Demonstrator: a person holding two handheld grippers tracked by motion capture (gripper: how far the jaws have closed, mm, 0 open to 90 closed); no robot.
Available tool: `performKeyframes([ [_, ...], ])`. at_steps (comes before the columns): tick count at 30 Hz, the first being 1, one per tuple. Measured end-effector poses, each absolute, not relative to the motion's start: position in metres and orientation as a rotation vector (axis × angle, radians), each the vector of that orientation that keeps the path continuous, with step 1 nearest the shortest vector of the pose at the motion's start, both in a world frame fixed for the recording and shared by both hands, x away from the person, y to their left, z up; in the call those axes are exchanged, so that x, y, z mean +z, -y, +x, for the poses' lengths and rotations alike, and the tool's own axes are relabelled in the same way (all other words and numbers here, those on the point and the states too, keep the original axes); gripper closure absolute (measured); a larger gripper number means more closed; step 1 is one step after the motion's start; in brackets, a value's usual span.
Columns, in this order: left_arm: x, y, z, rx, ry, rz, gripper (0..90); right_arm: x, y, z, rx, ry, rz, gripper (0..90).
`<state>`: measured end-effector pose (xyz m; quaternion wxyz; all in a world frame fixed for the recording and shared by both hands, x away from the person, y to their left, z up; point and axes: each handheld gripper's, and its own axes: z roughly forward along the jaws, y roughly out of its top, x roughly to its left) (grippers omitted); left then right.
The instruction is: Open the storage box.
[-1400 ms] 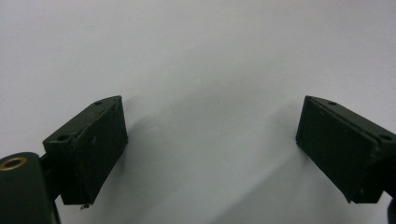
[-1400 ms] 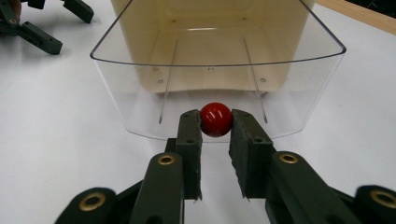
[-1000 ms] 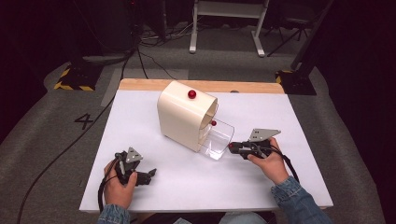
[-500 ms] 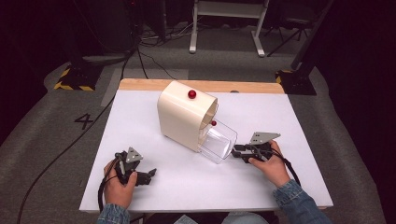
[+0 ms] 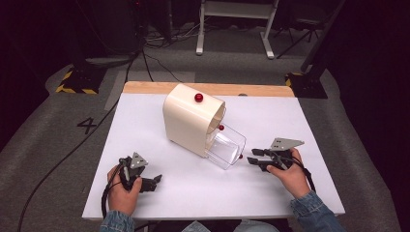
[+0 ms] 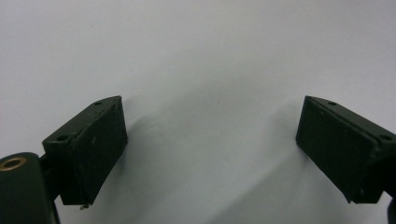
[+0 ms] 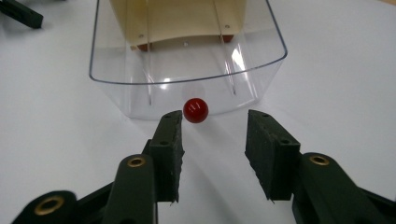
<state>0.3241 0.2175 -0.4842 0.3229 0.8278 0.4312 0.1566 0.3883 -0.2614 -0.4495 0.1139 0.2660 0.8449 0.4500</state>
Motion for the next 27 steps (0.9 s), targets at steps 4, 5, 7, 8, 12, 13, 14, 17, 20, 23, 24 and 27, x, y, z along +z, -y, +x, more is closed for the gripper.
performKeyframes([
  [4, -0.484, -0.217, 0.324, 0.41, -1.132, 2.173, 8.9, -0.442, 0.266, 0.384, 1.365, -2.443, 0.794, 55.9],
  [5, -0.484, -0.218, 0.324, 0.409, -1.132, 2.173, 8.9, -0.439, 0.266, 0.382, 1.371, -2.432, 0.793, 55.9],
  [7, -0.484, -0.217, 0.324, 0.41, -1.132, 2.172, 8.9, -0.433, 0.266, 0.381, 1.393, -2.409, 0.781, 55.9],
  [8, -0.484, -0.217, 0.324, 0.41, -1.132, 2.173, 8.9, -0.429, 0.266, 0.38, 1.412, -2.396, 0.777, 55.9],
  [12, -0.484, -0.217, 0.324, 0.413, -1.13, 2.17, 8.9, -0.417, 0.262, 0.378, 1.468, -2.358, 0.745, 55.6],
  [13, -0.484, -0.218, 0.324, 0.414, -1.129, 2.17, 8.9, -0.412, 0.26, 0.378, 1.487, -2.342, 0.733, 55.5],
  [14, -0.485, -0.217, 0.324, 0.414, -1.131, 2.169, 8.9, -0.412, 0.26, 0.378, 1.487, -2.342, 0.733, 55.5],
  [17, -0.485, -0.218, 0.323, 0.415, -1.13, 2.17, 8.9, -0.404, 0.255, 0.38, 1.51, -2.328, 0.709, 55.4],
  [20, -0.485, -0.218, 0.323, 0.415, -1.129, 2.169, 8.9, -0.398, 0.249, 0.384, 1.523, -2.328, 0.687, 54.5],
  [23, -0.485, -0.218, 0.323, 0.413, -1.13, 2.166, 8.9, -0.391, 0.238, 0.391, 1.535, -2.339, 0.665, 54.0],
  [24, -0.485, -0.218, 0.324, 0.418, -1.124, 2.167, 8.9, -0.39, 0.235, 0.393, 1.537, -2.343, 0.656, 54.0],
  [27, -0.485, -0.218, 0.323, 0.419, -1.125, 2.165, 8.9, -0.388, 0.229, 0.397, 1.528, -2.359, 0.637, 54.0],
])
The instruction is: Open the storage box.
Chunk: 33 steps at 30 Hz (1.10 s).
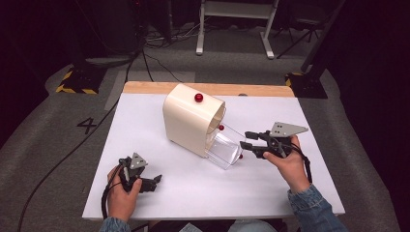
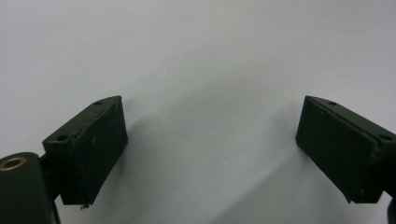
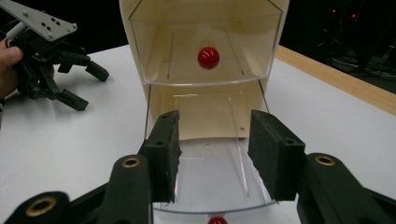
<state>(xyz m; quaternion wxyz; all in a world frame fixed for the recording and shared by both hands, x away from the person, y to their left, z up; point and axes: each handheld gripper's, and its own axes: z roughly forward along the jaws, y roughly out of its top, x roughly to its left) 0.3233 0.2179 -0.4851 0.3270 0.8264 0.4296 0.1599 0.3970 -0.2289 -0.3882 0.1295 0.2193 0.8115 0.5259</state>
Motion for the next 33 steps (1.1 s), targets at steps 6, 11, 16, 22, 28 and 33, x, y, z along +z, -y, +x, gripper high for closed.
performKeyframes([
  [6, -0.485, -0.218, 0.323, 0.418, -1.124, 2.163, 8.9, -0.387, 0.209, 0.412, 1.505, -2.395, 0.594, 54.4],
  [11, -0.485, -0.218, 0.323, 0.42, -1.119, 2.167, 8.9, -0.384, 0.199, 0.425, 1.514, -2.407, 0.578, 56.1],
  [16, -0.486, -0.218, 0.323, 0.427, -1.12, 2.164, 8.9, -0.386, 0.189, 0.433, 1.512, -2.433, 0.561, 62.7],
  [22, -0.486, -0.218, 0.322, 0.425, -1.123, 2.163, 9.0, -0.388, 0.178, 0.439, 1.531, -2.445, 0.537, 66.0],
  [28, -0.486, -0.217, 0.322, 0.423, -1.128, 2.16, 9.1, -0.39, 0.17, 0.442, 1.527, -2.447, 0.527, 70.8],
  [33, -0.486, -0.218, 0.322, 0.429, -1.122, 2.163, 9.1, -0.389, 0.169, 0.443, 1.521, -2.441, 0.539, 73.8],
])
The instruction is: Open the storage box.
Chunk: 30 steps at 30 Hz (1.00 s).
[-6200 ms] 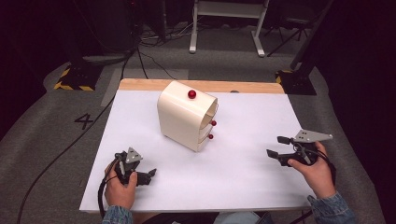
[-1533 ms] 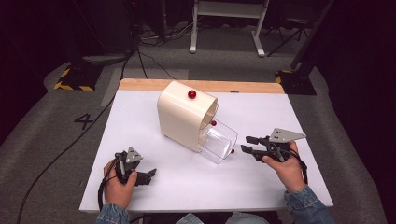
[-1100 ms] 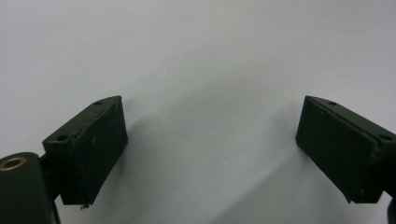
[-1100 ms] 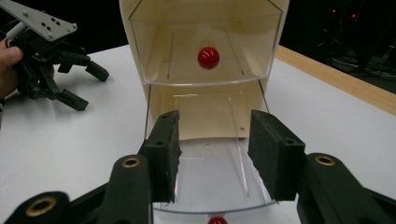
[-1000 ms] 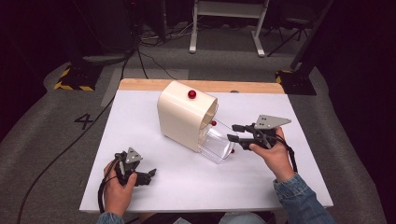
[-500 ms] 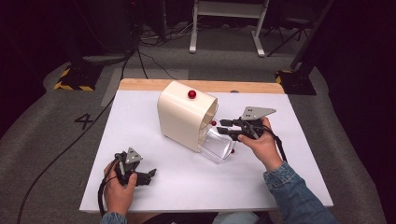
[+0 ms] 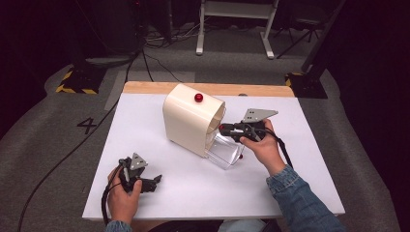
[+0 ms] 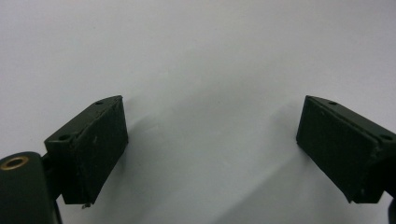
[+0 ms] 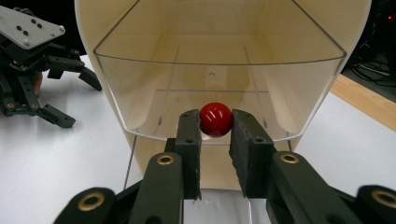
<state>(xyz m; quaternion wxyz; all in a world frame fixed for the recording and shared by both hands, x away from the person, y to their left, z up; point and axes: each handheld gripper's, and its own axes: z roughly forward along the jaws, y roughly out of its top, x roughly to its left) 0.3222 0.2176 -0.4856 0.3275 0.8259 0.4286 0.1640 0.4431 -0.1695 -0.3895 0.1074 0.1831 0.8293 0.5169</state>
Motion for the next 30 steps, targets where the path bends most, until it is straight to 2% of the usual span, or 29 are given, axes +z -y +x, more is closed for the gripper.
performKeyframes([
  [15, -0.486, -0.218, 0.323, 0.429, -1.123, 2.161, 9.0, -0.389, 0.172, 0.437, 1.512, -2.425, 0.531, 74.3],
  [30, -0.485, -0.218, 0.324, 0.414, -1.125, 2.164, 8.8, -0.387, 0.208, 0.417, 1.498, -2.417, 0.579, 74.3],
])
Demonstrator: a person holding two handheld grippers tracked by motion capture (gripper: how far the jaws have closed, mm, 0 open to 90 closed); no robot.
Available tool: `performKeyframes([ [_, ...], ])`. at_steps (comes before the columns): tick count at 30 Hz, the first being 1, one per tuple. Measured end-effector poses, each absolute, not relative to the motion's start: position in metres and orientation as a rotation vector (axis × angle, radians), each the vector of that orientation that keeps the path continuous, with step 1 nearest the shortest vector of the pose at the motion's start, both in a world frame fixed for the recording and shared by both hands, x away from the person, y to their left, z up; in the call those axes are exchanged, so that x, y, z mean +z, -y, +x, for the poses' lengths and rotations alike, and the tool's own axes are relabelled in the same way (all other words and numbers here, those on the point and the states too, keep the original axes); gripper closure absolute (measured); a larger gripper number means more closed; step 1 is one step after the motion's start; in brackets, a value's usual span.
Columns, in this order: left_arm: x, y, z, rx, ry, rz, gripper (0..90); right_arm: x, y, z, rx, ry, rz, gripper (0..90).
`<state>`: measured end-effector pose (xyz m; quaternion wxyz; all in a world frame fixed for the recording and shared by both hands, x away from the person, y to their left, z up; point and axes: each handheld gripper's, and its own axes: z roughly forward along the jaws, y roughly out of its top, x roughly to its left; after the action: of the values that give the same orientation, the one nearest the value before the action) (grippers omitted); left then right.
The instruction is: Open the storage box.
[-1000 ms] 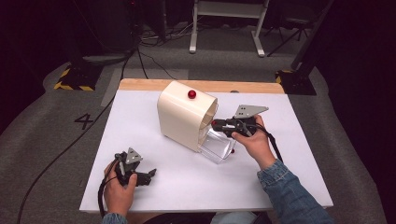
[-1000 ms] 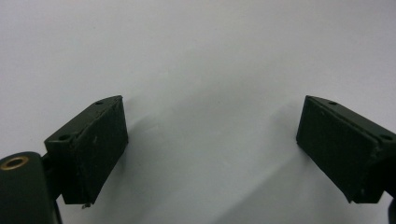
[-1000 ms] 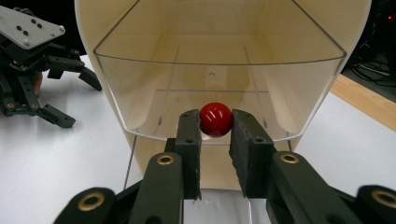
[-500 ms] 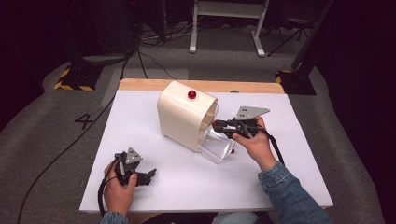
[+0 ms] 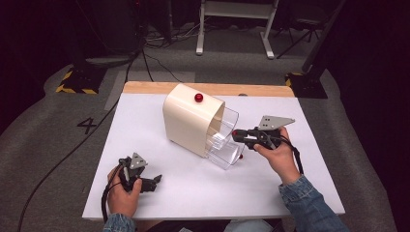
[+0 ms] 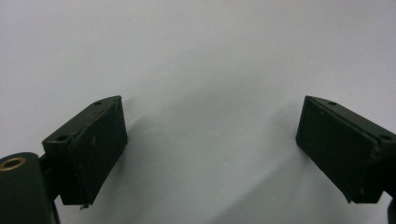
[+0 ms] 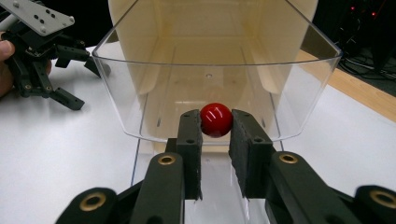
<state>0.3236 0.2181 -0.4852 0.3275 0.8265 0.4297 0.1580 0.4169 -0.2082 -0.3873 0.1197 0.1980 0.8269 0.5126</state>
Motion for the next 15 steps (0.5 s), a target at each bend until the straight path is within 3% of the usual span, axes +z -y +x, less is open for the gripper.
performKeyframes([
  [15, -0.485, -0.218, 0.324, 0.402, -1.129, 2.162, 8.2, -0.387, 0.229, 0.402, 1.498, -2.398, 0.601, 74.2],
])
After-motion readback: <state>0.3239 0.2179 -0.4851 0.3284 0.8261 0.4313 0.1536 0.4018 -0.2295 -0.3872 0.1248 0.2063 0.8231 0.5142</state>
